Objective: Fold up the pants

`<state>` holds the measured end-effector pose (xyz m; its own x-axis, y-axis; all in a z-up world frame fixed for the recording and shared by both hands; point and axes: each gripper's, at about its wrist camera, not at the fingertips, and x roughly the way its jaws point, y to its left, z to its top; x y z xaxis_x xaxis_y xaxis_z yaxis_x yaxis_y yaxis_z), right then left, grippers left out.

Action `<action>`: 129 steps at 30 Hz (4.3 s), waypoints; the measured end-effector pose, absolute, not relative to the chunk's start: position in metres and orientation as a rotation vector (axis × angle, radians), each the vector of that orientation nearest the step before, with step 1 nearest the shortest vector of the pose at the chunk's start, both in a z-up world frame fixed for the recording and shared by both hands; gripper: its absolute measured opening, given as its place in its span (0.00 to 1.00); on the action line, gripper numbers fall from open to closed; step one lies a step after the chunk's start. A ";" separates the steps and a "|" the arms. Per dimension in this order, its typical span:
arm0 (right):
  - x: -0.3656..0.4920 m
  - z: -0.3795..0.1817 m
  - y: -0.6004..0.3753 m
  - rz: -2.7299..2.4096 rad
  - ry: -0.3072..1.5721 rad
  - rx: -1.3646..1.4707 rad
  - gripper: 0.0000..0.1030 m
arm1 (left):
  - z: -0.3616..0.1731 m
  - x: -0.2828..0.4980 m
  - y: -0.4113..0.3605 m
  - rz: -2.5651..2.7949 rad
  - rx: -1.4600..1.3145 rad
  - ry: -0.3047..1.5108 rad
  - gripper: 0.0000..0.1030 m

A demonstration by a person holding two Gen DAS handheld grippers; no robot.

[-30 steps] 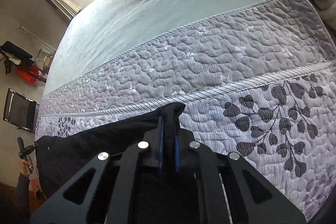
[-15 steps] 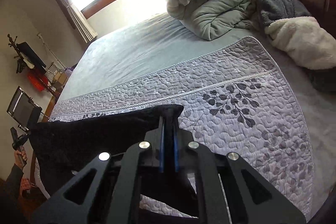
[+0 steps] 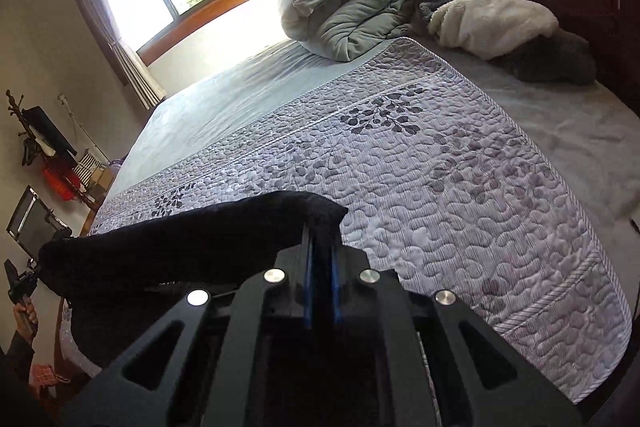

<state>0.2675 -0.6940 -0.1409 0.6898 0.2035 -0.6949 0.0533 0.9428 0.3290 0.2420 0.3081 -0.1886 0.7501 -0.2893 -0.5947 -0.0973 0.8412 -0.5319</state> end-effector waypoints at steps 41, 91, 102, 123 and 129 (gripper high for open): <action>0.104 -0.299 -0.686 -0.086 0.801 1.184 0.74 | -0.285 0.129 0.327 0.087 -0.930 0.843 0.96; 0.108 -0.325 -0.716 -0.164 0.807 1.198 0.21 | -0.319 0.143 0.305 0.289 -0.793 1.081 0.47; 0.060 -0.328 -0.736 -0.154 0.671 1.321 0.64 | -0.273 0.130 0.288 0.179 -0.723 0.923 0.93; 0.095 -0.358 -0.723 -0.050 0.624 1.338 0.60 | -0.331 0.163 0.258 0.213 -0.796 1.058 0.95; 0.106 -0.357 -0.721 -0.041 0.594 1.326 0.67 | -0.333 0.171 0.248 0.230 -0.779 1.060 0.96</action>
